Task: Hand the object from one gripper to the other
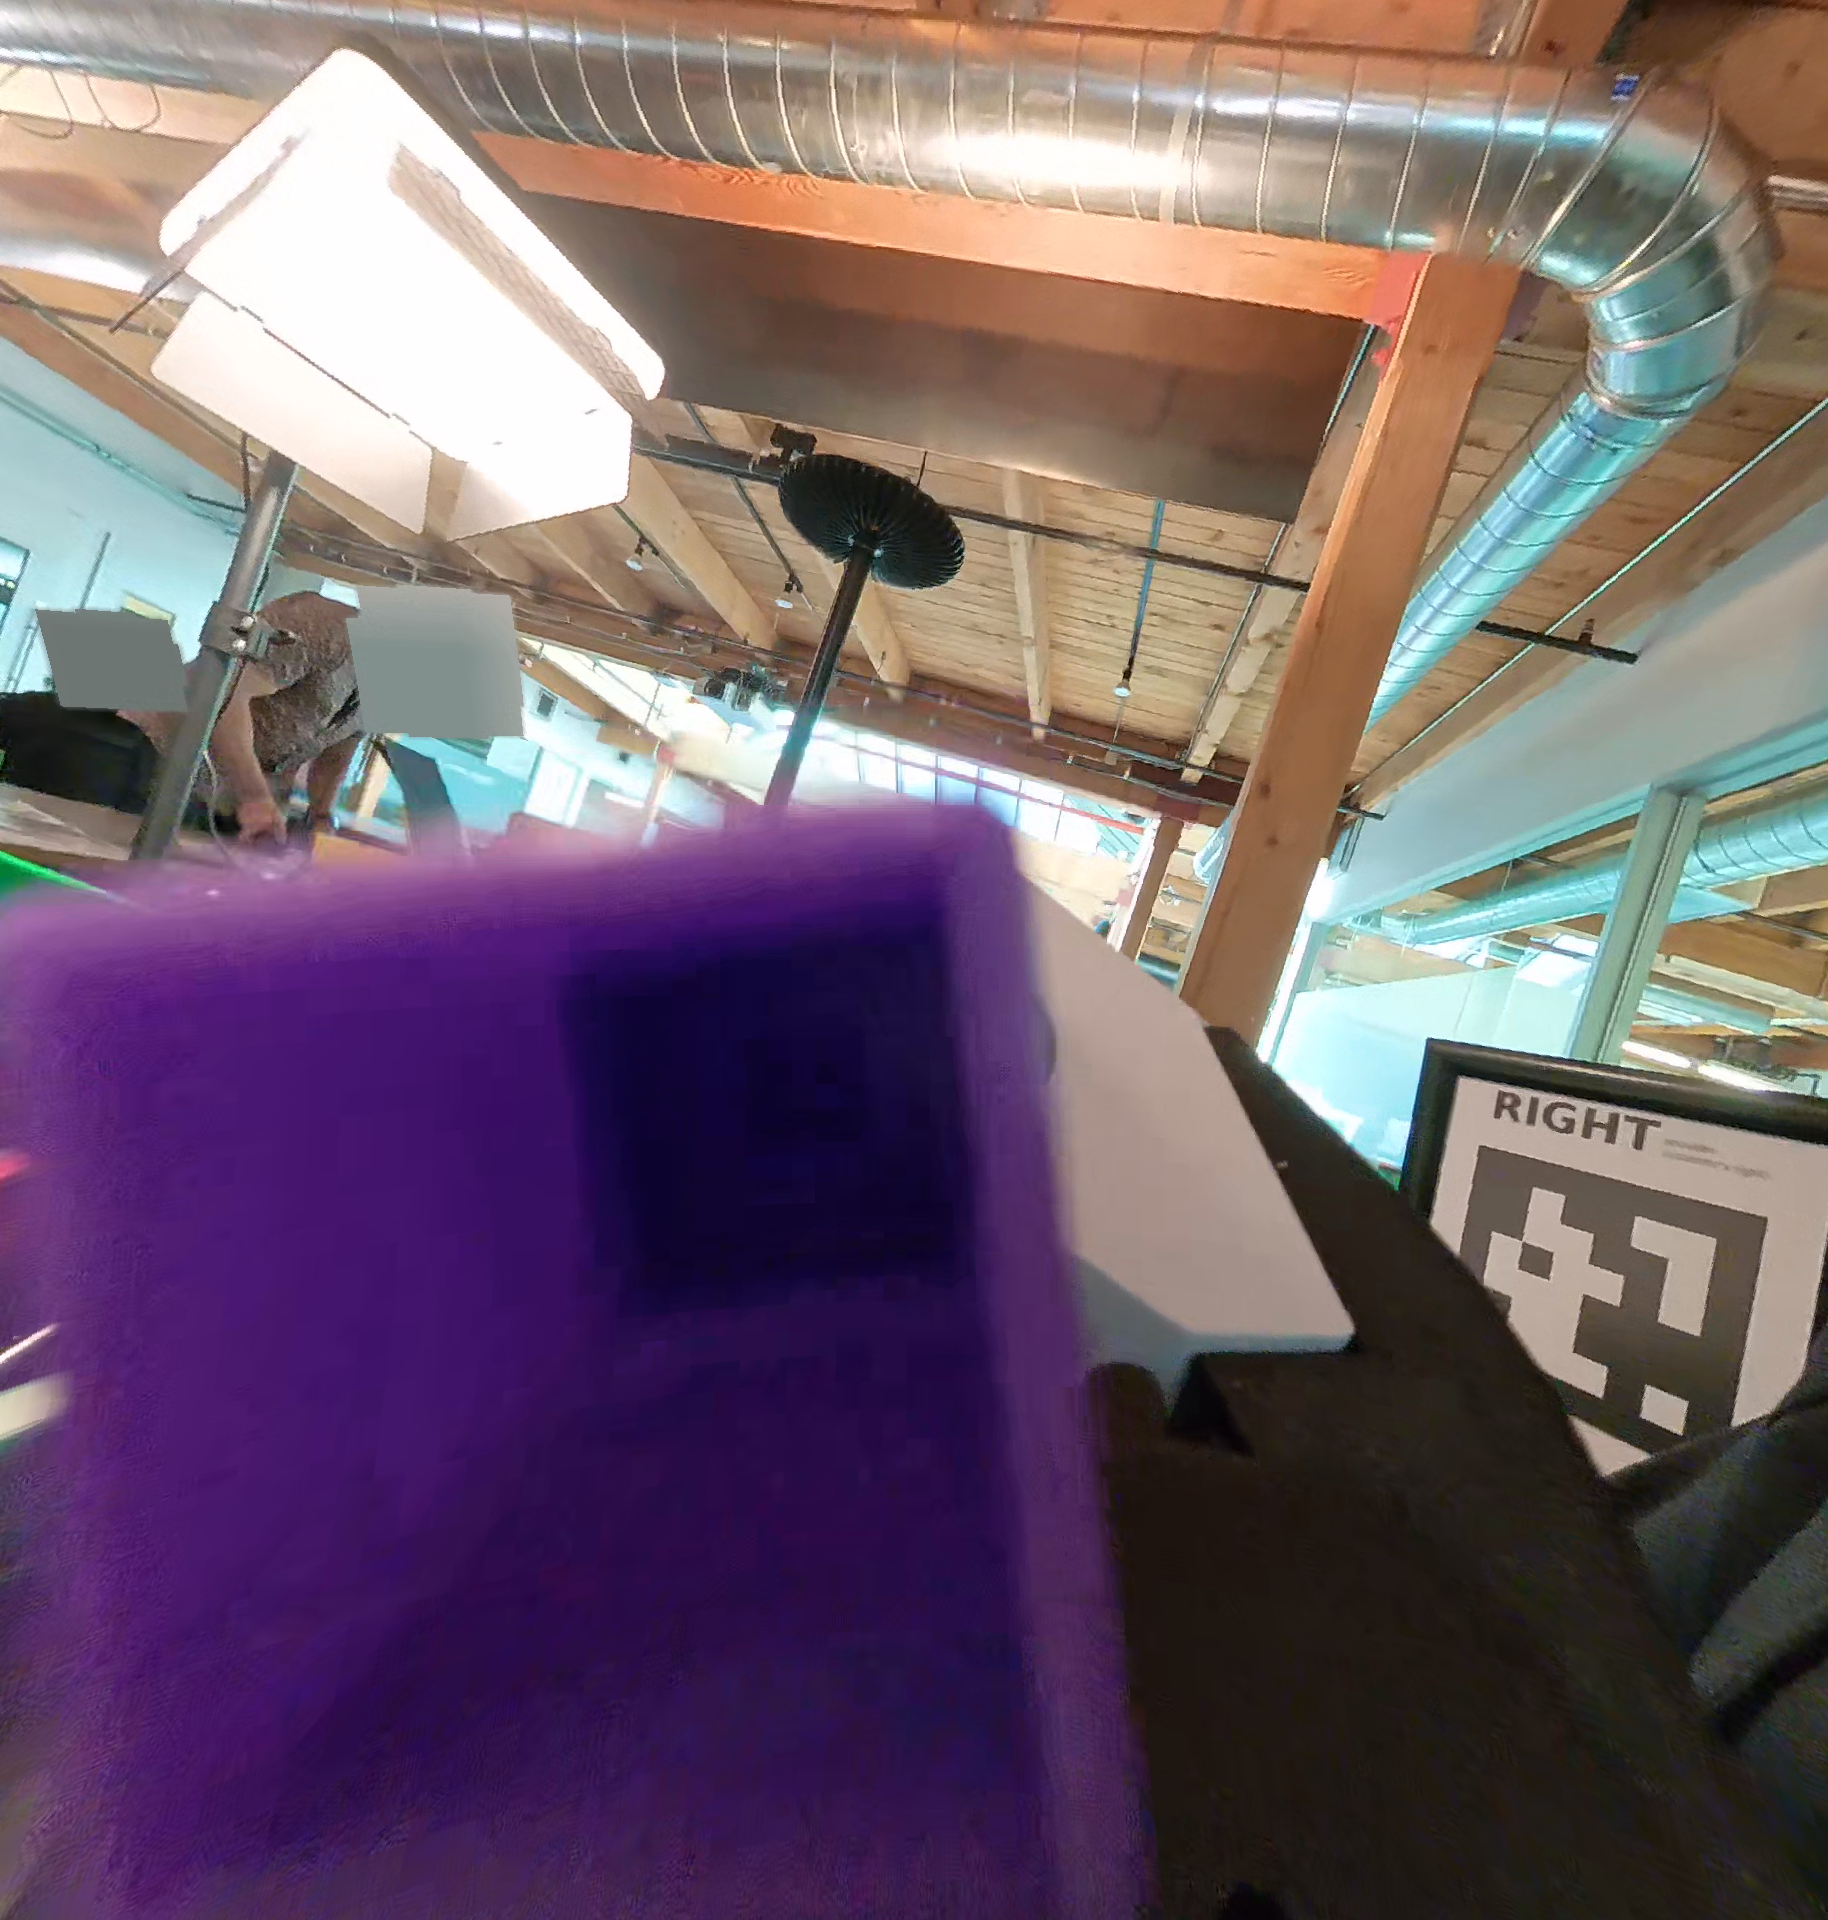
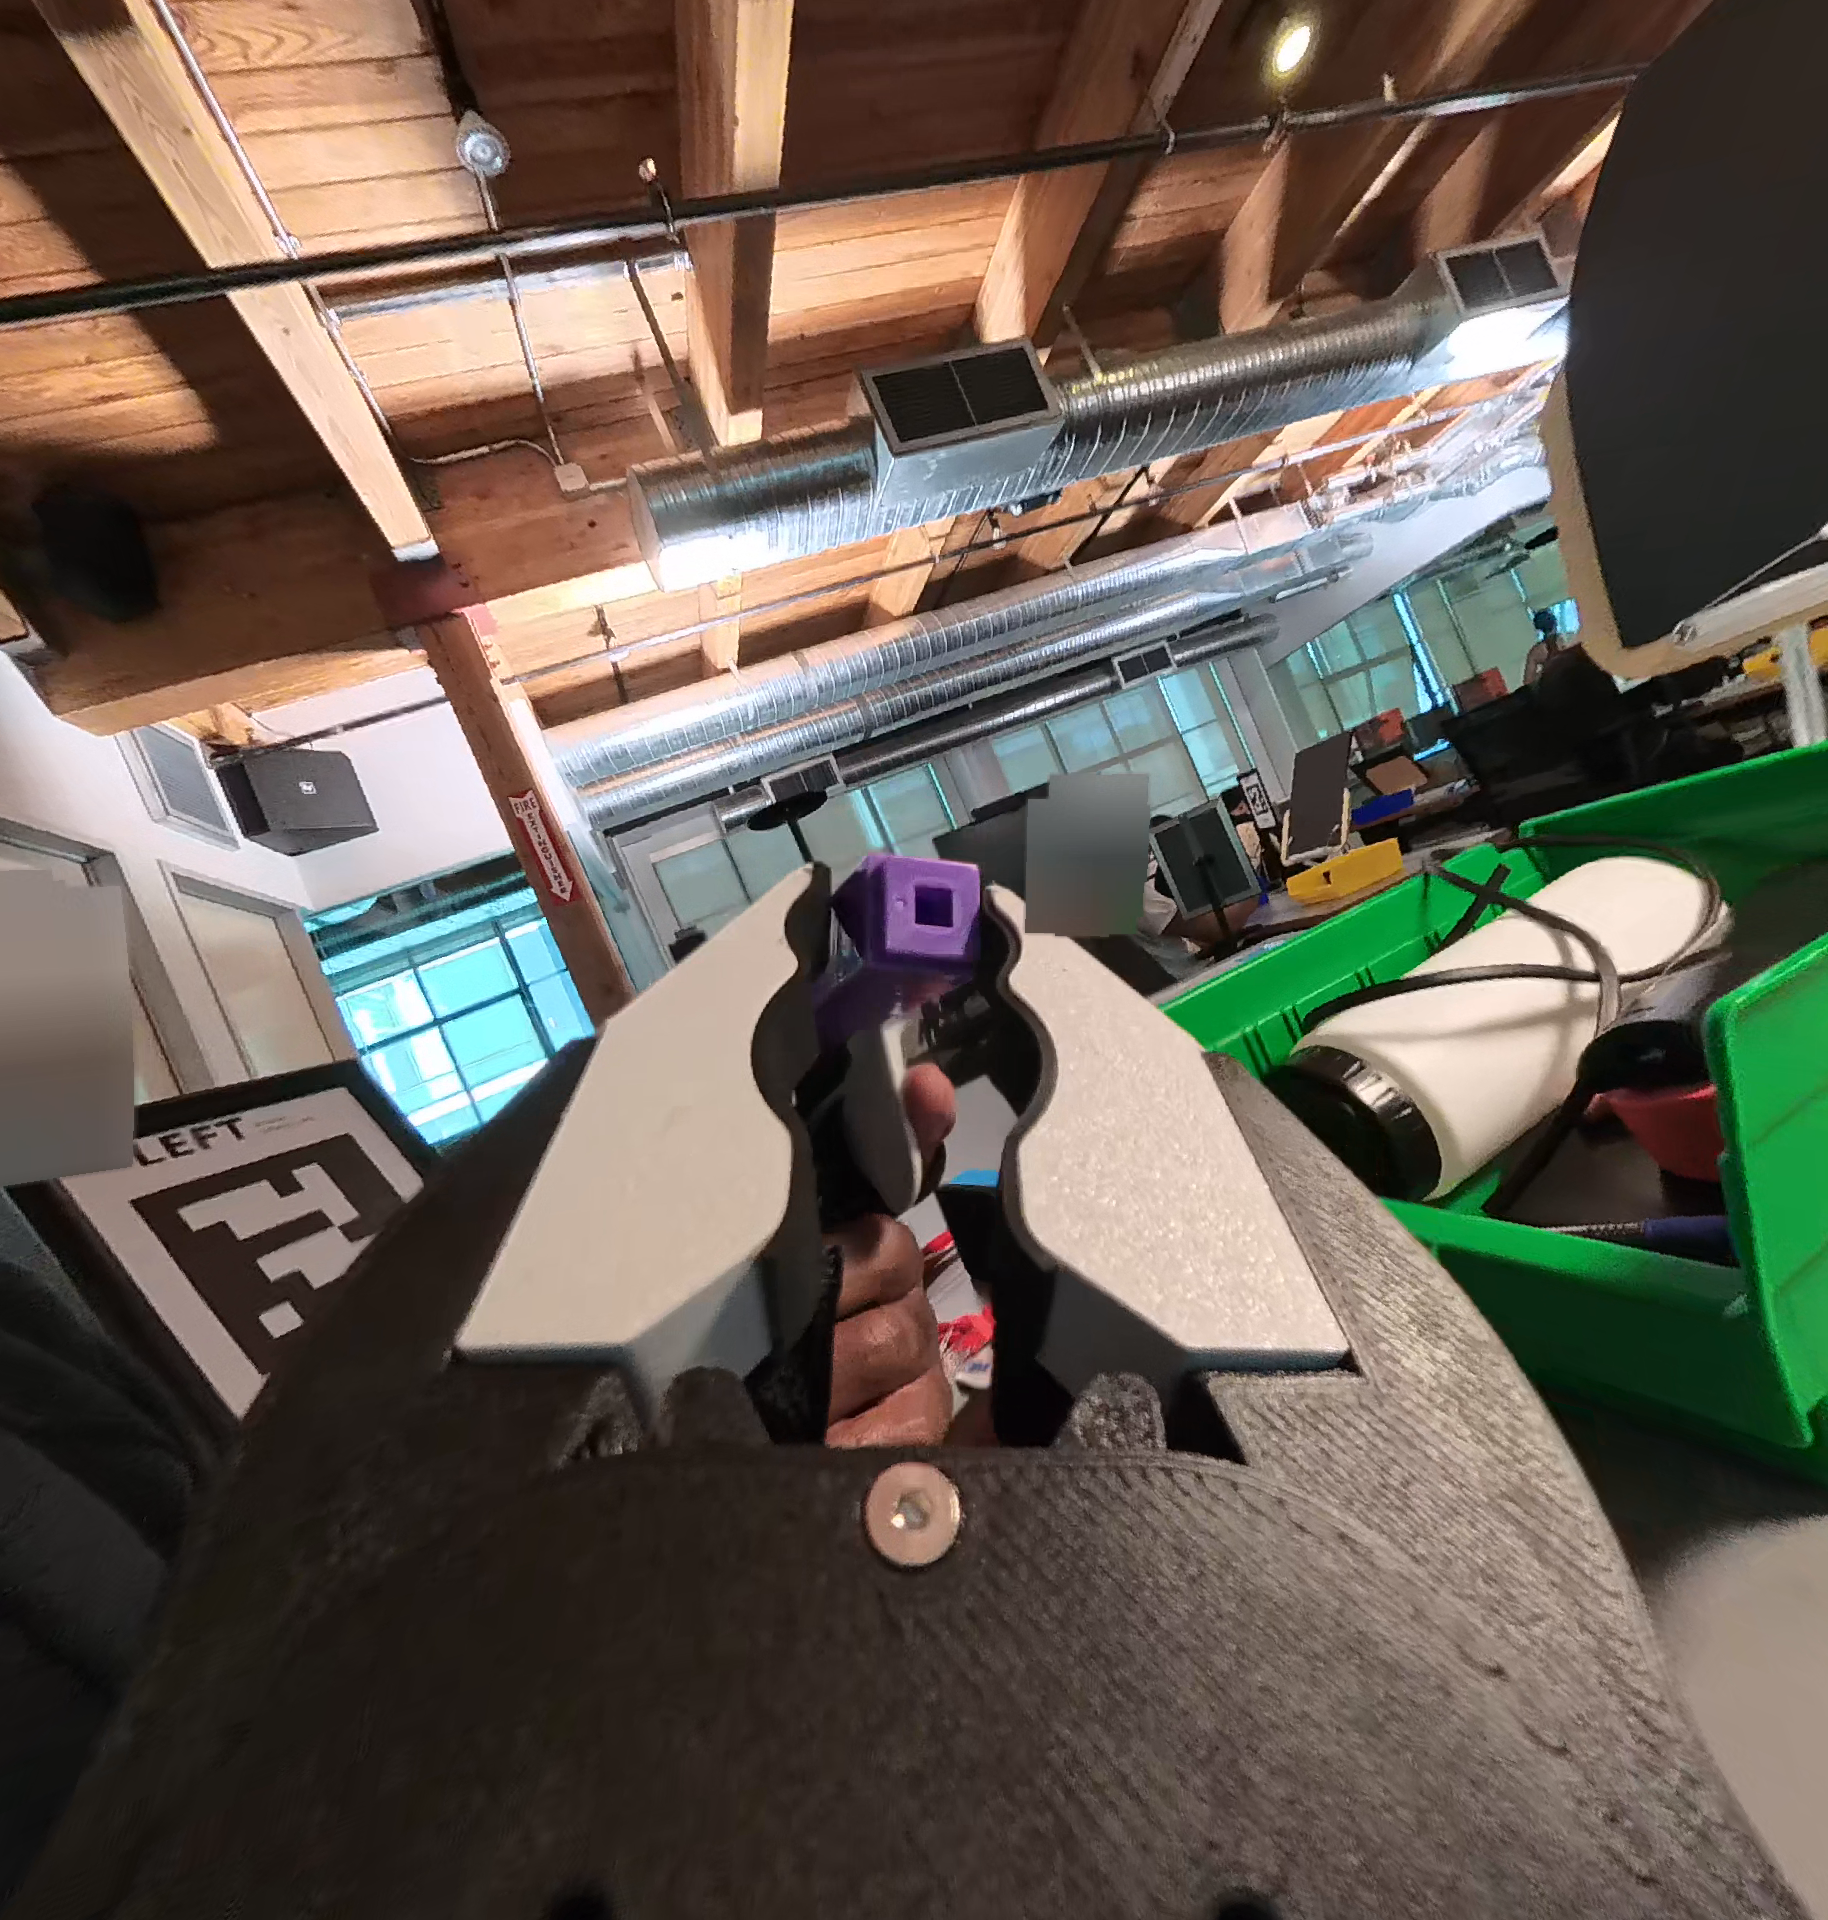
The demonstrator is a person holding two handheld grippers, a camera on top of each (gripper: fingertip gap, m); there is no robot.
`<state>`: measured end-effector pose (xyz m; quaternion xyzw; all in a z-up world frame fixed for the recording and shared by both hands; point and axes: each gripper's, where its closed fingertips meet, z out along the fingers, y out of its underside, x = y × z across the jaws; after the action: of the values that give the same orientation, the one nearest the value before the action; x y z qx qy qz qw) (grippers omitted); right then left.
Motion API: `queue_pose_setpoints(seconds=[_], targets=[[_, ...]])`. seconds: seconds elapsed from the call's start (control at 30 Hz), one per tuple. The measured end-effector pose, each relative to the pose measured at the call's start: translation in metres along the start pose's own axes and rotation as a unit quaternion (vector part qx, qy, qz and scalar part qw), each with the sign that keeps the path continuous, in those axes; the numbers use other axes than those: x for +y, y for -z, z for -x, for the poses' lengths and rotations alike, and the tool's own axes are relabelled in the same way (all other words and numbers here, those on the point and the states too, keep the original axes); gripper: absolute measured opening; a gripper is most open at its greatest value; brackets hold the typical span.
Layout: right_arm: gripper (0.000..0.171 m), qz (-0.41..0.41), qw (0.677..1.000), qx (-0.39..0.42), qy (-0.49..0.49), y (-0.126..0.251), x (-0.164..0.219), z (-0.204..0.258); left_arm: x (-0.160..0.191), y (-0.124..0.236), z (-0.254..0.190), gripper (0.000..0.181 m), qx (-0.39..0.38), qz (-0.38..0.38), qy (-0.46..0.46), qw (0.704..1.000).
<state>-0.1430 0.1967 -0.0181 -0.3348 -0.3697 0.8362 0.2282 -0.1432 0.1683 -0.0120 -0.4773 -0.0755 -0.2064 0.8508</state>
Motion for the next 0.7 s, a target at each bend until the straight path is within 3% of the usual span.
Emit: queue_pose_setpoints(seconds=[0.03, 0.17, 0.27, 0.33, 0.43, 0.5, 0.63, 0.7], targets=[[0.029, 0.008, 1.0, 0.002, -0.003, -0.002, 0.004, -0.001, 0.004, -0.001, 0.001, 0.024, -0.006, 0.011, -0.004, 1.0], [0.034, 0.042, 0.999, 0.026, 0.022, -0.001, 0.007, -0.008, 0.006, -0.001, 0.004, 0.024, -0.025, 0.026, -0.042, 0.998], [0.05, 0.093, 0.979, 0.074, 0.166, 0.007, 0.0, -0.019, 0.005, 0.002, 0.017, 0.024, -0.074, 0.032, -0.077, 0.994], [0.056, 0.134, 0.94, 0.105, 0.296, 0.014, -0.004, -0.026, 0.008, 0.002, 0.024, 0.024, -0.092, 0.047, -0.08, 0.991], [0.057, 0.199, 0.843, 0.134, 0.481, 0.023, 0.004, -0.039, 0.016, 0.004, 0.039, 0.025, -0.135, 0.081, -0.098, 0.983], [0.056, 0.235, 0.788, 0.127, 0.554, 0.026, 0.019, -0.045, 0.024, 0.004, 0.043, 0.024, -0.147, 0.106, -0.109, 0.977], [0.052, 0.273, 0.738, 0.113, 0.606, 0.026, 0.042, -0.053, 0.047, 0.002, 0.047, 0.024, -0.148, 0.165, -0.099, 0.97], [0.043, 0.276, 0.732, 0.107, 0.613, 0.025, 0.047, -0.051, 0.057, 0.002, 0.046, 0.023, -0.137, 0.187, -0.081, 0.969]])
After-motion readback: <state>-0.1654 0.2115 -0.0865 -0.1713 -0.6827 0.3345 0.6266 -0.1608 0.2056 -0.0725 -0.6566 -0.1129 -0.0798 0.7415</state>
